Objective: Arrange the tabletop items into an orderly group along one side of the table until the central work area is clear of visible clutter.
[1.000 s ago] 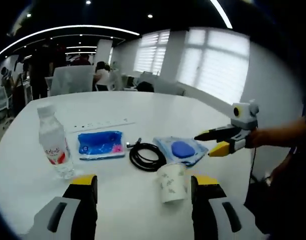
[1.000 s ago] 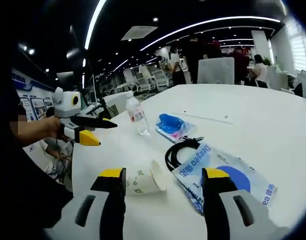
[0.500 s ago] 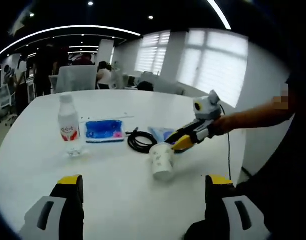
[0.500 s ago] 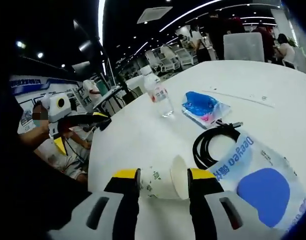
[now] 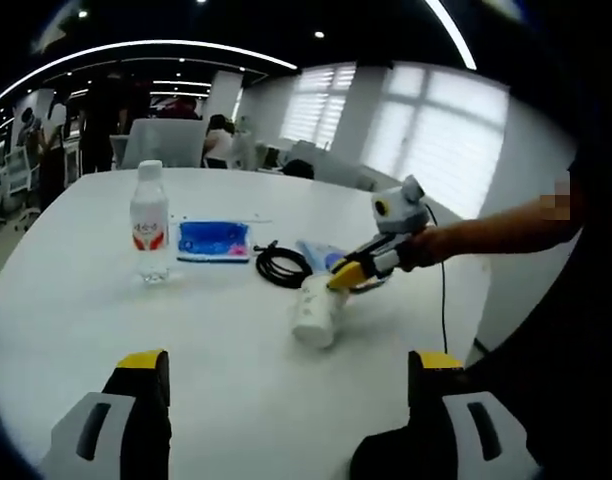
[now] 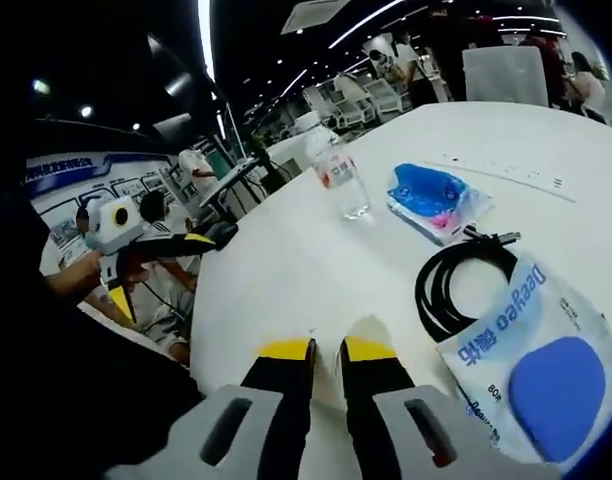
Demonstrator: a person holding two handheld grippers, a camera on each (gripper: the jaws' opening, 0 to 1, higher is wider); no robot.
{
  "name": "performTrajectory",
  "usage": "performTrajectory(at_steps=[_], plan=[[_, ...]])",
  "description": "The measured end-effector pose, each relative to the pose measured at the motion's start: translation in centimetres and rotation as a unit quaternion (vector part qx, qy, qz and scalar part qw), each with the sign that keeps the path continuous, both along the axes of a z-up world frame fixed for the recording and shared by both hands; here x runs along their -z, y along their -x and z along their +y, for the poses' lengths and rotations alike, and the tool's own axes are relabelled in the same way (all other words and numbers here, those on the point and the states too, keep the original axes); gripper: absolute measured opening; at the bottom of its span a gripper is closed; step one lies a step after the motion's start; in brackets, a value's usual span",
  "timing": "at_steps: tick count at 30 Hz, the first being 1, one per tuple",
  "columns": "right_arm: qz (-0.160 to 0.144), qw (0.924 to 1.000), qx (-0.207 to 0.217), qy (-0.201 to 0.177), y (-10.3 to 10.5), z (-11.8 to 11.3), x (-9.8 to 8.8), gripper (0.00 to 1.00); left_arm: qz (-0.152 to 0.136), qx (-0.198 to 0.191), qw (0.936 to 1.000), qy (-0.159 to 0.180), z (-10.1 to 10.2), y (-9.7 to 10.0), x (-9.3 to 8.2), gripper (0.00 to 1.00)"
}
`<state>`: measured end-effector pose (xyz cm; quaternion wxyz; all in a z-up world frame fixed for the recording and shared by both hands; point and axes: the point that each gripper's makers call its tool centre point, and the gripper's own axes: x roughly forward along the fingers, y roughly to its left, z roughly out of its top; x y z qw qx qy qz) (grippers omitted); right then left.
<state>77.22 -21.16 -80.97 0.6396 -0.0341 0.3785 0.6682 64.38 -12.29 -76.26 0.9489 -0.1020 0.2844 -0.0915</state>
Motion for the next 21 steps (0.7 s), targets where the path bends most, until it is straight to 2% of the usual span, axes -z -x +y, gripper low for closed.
performTrajectory(at_steps=[8,14,16,17,20,21], plan=[[0.012,0.9998,0.007,-0.015,1.4,-0.2,-1.4,0.0,-0.003,0.02,0.9998,-0.006,0.0,-0.4,-0.4,0.97],[0.0,0.9996,0.012,-0.026,2.7,-0.5,-2.6,0.0,-0.009,0.047,0.9986,-0.024,0.1,-0.9,-1.1,0.96],[-0.016,0.9992,0.02,-0.03,2.8,-0.8,-3.2,0.0,-0.018,0.05,0.9983,-0.024,0.2,-1.2,-1.7,0.96],[-0.015,0.9991,0.023,-0.033,3.0,-0.8,-3.5,0.0,-0.023,0.056,0.9979,-0.023,0.3,-1.5,-2.0,0.96],[-0.056,0.9971,0.028,-0.043,3.1,-0.8,-4.7,0.0,-0.026,0.07,0.9968,-0.027,0.2,-2.2,-2.3,0.96],[-0.051,0.9971,0.033,-0.045,3.5,-0.8,-5.2,0.0,-0.027,0.074,0.9964,-0.029,0.2,-2.4,-2.4,0.96]])
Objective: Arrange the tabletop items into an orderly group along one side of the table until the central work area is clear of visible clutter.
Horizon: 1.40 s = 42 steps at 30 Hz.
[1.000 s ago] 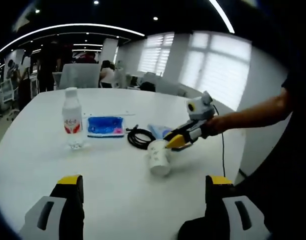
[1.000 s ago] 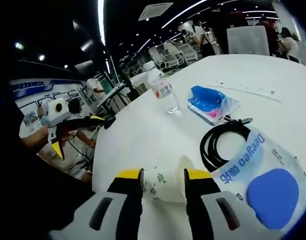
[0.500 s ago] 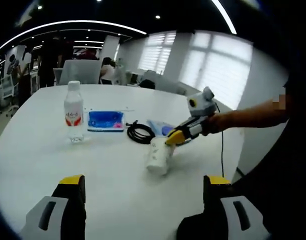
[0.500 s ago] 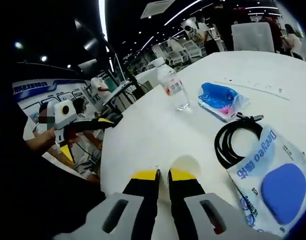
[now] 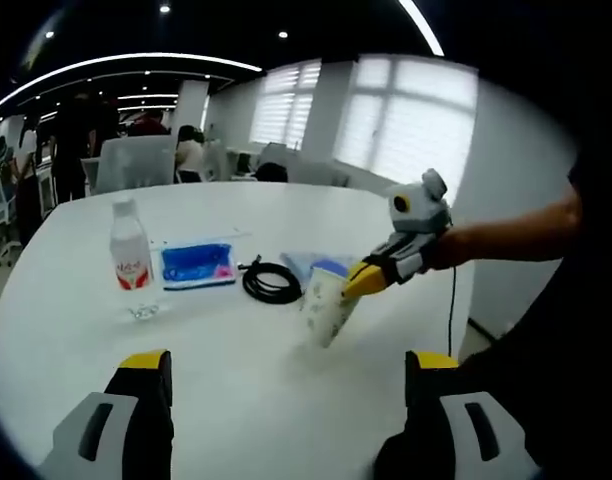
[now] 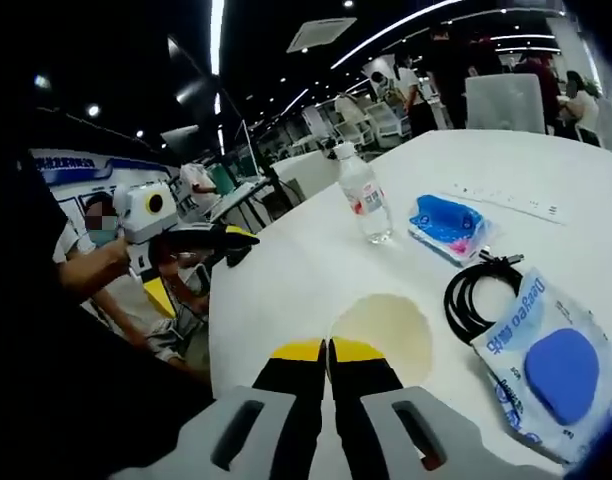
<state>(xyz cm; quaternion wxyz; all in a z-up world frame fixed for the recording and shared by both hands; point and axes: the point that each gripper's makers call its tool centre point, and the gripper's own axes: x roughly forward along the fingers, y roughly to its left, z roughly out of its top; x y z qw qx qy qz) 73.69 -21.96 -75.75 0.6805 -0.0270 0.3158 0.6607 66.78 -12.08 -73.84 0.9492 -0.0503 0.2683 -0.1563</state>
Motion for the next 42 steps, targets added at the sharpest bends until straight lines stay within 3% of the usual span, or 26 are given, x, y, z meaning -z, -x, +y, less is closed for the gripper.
performTrajectory(at_steps=[15,29,42], plan=[[-0.103,0.9943,-0.023,0.011,0.5,1.0,-2.0,0.0,-0.004,0.028,0.9996,-0.007,-0.3,-1.6,-0.7,0.99],[-0.146,0.9885,-0.036,0.015,-1.5,2.9,-3.4,0.0,0.005,0.03,0.9993,-0.022,0.8,-1.0,0.0,1.0],[-0.189,0.9797,-0.063,0.018,-2.9,5.7,-3.5,0.0,0.002,0.022,0.9995,-0.022,1.2,-0.7,0.2,1.0]])
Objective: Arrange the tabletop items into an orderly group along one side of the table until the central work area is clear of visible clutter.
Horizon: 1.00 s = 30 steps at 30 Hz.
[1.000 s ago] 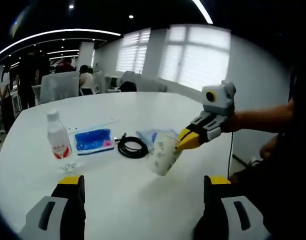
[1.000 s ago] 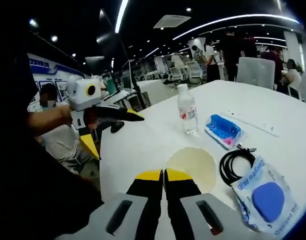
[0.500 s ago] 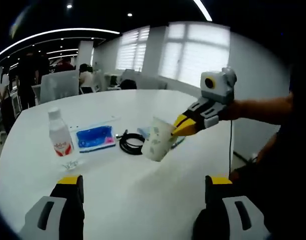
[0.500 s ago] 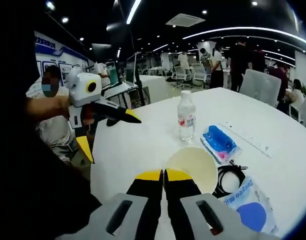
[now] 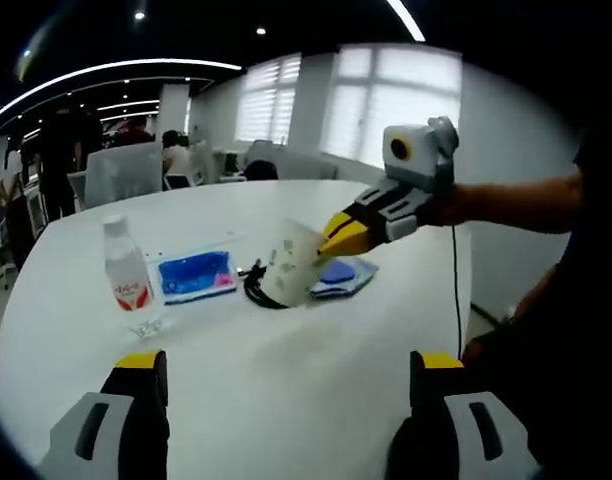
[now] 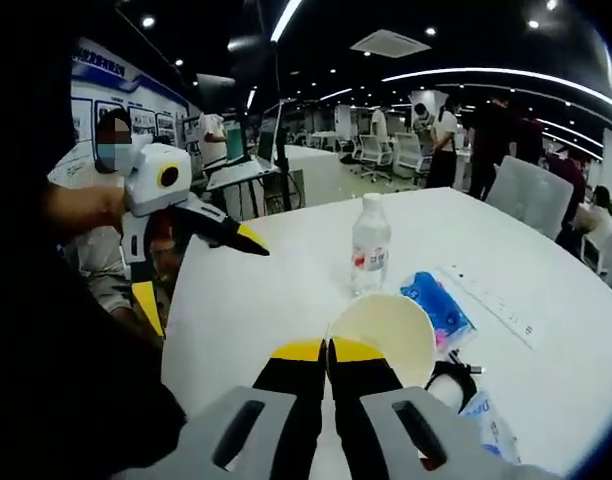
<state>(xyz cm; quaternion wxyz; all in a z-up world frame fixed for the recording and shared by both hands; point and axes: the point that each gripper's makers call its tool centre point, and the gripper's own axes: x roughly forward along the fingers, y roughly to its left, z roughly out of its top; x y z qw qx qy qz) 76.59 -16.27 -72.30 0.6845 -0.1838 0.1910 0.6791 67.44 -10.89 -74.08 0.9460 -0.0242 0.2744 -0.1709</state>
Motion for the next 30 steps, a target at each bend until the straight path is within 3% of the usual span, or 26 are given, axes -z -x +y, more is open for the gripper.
performTrajectory(at_steps=[6,10,23,30], plan=[[-0.027,0.9995,-0.008,-0.011,-0.4,1.6,-0.4,0.0,0.001,-0.003,1.0,-0.004,0.1,0.5,0.0,1.0],[-0.058,0.998,-0.022,0.002,-1.1,2.7,0.6,0.0,0.003,-0.006,1.0,-0.003,0.2,0.7,0.0,1.0],[-0.101,0.9926,-0.059,0.032,-2.5,6.2,3.0,0.0,0.002,-0.013,0.9999,-0.004,0.9,0.6,-0.1,1.0],[-0.108,0.9904,-0.071,0.05,-3.5,8.3,4.2,0.0,0.006,-0.016,0.9998,-0.008,1.5,0.7,0.2,1.0]])
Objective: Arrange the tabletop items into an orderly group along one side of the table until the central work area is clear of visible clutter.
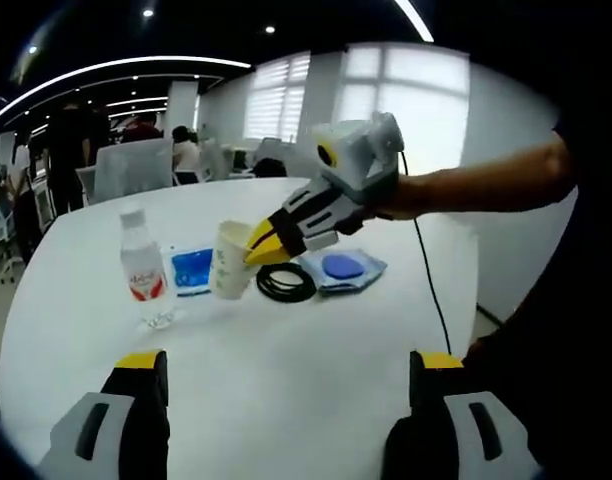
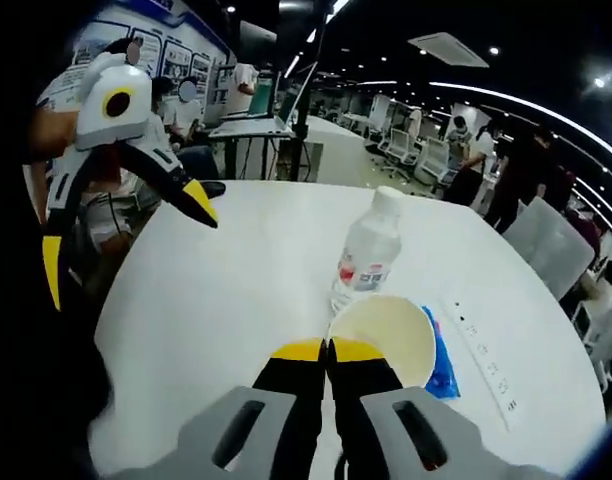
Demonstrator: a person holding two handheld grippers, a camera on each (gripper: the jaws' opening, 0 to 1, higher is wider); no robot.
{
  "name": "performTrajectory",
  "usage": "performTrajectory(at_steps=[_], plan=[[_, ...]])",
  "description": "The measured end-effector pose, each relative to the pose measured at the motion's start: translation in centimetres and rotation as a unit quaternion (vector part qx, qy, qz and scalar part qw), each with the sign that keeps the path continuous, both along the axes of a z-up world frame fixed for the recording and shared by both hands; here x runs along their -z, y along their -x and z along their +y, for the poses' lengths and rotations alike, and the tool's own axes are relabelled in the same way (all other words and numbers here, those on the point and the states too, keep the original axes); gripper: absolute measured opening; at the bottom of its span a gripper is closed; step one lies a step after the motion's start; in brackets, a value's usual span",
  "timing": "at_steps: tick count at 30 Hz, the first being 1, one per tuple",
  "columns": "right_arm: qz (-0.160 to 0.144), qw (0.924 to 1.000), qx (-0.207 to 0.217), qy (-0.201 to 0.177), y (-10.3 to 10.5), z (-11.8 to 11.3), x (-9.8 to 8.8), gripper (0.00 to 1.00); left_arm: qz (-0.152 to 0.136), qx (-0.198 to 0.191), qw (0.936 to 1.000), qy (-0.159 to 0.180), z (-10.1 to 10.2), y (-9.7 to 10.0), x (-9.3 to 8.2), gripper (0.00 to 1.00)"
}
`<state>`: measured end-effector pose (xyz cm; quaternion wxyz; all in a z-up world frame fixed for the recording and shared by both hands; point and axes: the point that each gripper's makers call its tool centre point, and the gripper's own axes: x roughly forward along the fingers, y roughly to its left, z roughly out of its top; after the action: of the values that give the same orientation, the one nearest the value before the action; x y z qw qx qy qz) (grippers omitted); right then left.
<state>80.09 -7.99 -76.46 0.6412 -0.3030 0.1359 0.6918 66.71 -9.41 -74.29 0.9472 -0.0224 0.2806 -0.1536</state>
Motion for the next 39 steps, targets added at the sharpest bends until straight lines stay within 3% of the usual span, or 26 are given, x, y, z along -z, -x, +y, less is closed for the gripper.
performTrajectory(at_steps=[14,25,39], plan=[[0.002,0.9995,-0.011,0.031,-1.5,3.5,1.8,0.0,0.001,-0.003,1.0,0.001,0.8,-0.3,0.2,1.0],[-0.003,0.9972,-0.033,0.067,-1.8,5.1,4.7,0.0,0.004,-0.009,1.0,0.002,0.9,0.0,0.5,0.99],[0.009,0.9974,-0.027,0.066,-2.2,6.3,4.7,0.0,0.008,-0.014,0.9998,0.009,0.7,-0.3,0.8,0.99]])
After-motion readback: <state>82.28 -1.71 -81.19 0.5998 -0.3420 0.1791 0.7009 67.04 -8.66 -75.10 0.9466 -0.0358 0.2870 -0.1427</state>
